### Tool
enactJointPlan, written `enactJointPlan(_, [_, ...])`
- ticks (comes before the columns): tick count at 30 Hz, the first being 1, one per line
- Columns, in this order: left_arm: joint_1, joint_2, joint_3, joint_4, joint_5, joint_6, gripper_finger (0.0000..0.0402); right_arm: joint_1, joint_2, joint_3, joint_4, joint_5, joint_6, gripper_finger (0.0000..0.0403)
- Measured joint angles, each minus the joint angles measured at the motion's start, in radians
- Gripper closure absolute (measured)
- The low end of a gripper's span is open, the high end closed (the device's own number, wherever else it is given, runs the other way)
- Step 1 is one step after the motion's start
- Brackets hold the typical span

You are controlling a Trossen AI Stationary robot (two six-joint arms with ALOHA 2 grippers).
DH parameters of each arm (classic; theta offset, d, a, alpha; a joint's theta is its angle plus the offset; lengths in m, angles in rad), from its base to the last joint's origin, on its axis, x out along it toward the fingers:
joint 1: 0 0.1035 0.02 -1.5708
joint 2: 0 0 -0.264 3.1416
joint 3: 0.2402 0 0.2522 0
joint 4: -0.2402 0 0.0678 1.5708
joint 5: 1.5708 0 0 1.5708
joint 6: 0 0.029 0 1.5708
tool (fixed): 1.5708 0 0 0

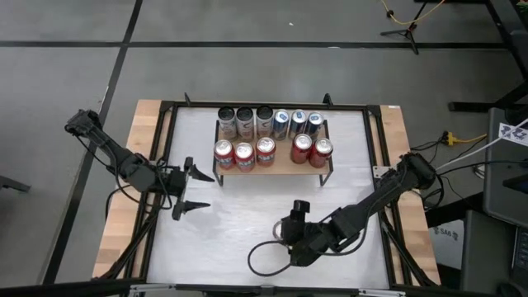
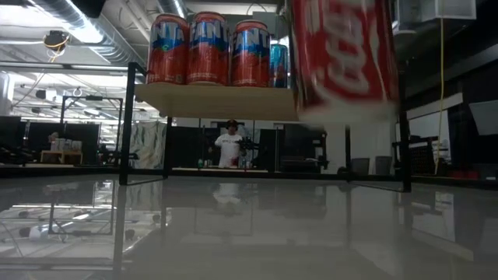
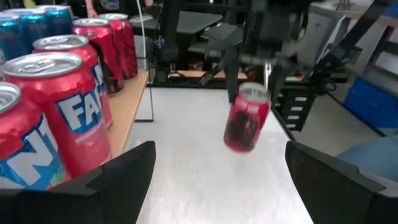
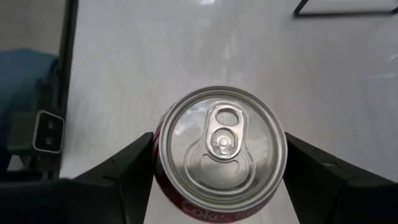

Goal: Place canned beverage on shelf
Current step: Put the red soda can on the shelf aligned with the blue soda can

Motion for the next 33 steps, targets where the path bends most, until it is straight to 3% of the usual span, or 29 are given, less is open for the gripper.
enactJointPlan(9, [0.012, 0.041, 0.000, 0.001, 0.002, -0.007, 0.0050, -0.028, -0.152, 0.000, -0.019, 0.043, -0.134, 0.0119])
enactJointPlan(17, [0.012, 0.065, 0.000, 0.003, 0.002, -0.008, 0.0050, -0.142, -0.260, 0.001, -0.056, 0.032, -0.280, 0.0117])
enactJointPlan(29, [0.012, 0.101, 0.000, 0.033, 0.002, -0.009, 0.0050, -0.381, -0.298, 0.001, -0.062, -0.149, -0.461, 0.0116])
enactJointPlan(33, [0.012, 0.111, 0.000, 0.033, 0.002, -0.009, 0.0050, -0.432, -0.298, 0.001, -0.075, -0.165, -0.493, 0.0116])
